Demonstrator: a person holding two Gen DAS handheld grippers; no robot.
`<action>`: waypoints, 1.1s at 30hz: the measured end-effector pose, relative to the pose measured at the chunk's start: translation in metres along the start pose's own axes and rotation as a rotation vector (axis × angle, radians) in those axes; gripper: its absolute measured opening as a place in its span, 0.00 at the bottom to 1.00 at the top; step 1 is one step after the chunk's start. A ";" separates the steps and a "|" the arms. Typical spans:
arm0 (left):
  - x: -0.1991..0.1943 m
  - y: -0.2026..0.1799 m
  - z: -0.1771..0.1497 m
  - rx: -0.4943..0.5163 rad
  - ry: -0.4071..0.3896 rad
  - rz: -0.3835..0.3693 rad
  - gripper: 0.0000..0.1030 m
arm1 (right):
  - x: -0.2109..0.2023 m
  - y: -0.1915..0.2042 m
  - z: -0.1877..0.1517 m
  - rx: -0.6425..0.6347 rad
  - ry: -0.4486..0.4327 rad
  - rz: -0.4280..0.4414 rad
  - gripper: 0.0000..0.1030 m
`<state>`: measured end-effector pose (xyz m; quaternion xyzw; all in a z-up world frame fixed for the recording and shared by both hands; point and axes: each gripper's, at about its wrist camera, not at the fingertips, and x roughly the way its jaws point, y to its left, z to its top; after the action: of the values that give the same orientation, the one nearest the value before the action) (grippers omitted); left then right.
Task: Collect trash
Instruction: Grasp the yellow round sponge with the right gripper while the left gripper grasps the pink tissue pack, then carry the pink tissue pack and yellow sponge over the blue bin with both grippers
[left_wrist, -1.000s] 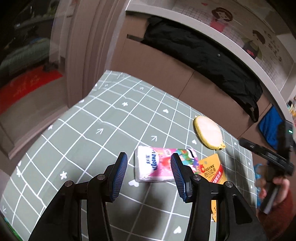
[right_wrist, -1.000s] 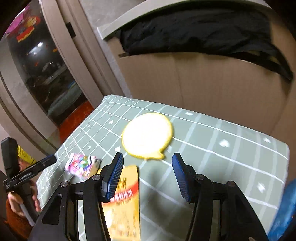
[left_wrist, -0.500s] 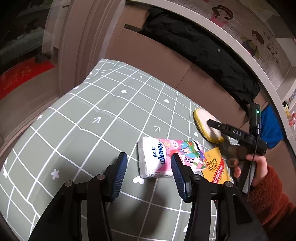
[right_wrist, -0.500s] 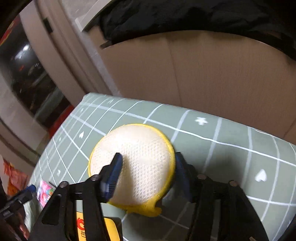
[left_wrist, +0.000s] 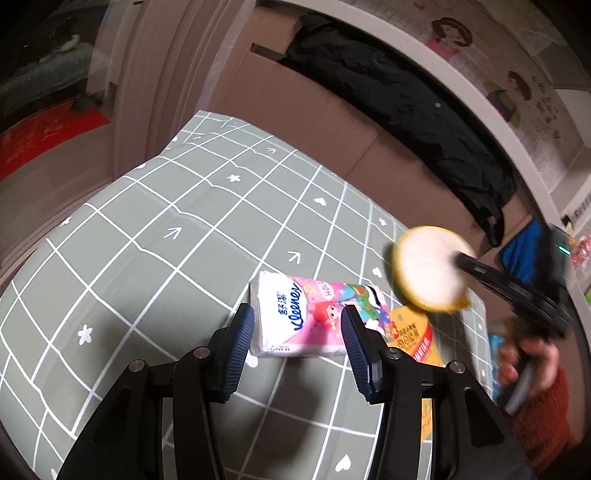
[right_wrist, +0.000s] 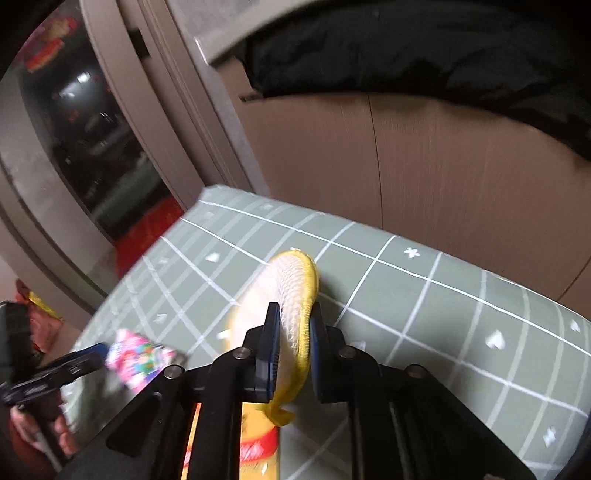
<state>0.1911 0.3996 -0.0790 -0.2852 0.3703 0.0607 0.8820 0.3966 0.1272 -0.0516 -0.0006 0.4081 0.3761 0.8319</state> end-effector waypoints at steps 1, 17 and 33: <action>0.003 0.000 0.001 -0.010 -0.002 0.023 0.48 | -0.012 0.002 -0.003 -0.004 -0.015 0.001 0.12; 0.018 -0.031 -0.005 0.061 -0.056 0.252 0.34 | -0.125 -0.011 -0.059 -0.024 -0.115 -0.114 0.12; -0.054 -0.116 -0.021 0.245 -0.239 0.210 0.14 | -0.187 -0.013 -0.086 -0.040 -0.208 -0.115 0.12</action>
<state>0.1763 0.2977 -0.0005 -0.1260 0.2952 0.1404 0.9366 0.2747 -0.0251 0.0143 -0.0016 0.3115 0.3340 0.8896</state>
